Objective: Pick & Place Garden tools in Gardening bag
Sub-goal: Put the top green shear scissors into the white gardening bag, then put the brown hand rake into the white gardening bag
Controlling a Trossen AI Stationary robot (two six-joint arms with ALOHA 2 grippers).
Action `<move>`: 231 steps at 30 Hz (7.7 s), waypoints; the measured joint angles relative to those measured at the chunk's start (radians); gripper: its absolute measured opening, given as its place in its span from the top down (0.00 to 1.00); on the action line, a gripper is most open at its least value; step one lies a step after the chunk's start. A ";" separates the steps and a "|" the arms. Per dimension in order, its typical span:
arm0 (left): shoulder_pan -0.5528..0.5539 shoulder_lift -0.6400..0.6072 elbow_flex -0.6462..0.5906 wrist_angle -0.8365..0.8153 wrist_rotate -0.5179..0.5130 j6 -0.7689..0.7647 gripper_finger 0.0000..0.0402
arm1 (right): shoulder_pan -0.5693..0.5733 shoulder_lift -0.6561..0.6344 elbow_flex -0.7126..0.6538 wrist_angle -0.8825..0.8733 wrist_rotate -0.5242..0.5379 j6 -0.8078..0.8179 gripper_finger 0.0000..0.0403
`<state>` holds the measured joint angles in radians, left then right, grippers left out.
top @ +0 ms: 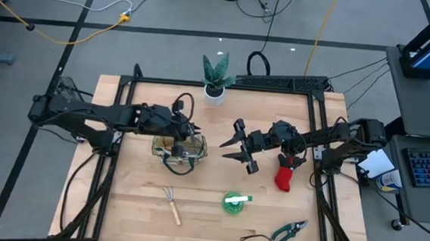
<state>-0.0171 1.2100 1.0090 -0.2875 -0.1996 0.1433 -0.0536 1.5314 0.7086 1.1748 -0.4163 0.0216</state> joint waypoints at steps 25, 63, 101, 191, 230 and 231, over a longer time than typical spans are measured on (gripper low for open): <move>0.001 -0.046 0.001 -0.421 -0.109 -0.183 0.88 | 0.000 0.000 0.000 0.000 0.000 -0.007 0.65; 0.010 0.297 0.001 -0.598 0.034 -0.227 0.88 | 0.000 0.000 0.000 -0.022 0.000 0.000 0.65; 0.019 0.432 0.001 -0.571 0.092 -0.164 0.64 | 0.001 0.000 0.000 -0.044 0.000 0.020 0.65; -0.502 0.157 0.001 -0.300 0.103 -0.166 0.76 | 0.069 0.000 0.000 -0.402 -0.004 0.062 0.54; -0.540 0.502 0.000 -0.196 0.230 0.065 0.60 | 0.069 0.000 0.000 -0.430 -0.004 0.042 0.54; -0.542 0.509 0.000 -0.187 0.236 0.065 0.60 | 0.069 0.000 0.000 -0.430 -0.005 0.042 0.54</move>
<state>-0.5587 1.7186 1.0092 -0.4746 0.0361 0.2081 0.0151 1.5314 0.7090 0.7445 -0.4210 0.0631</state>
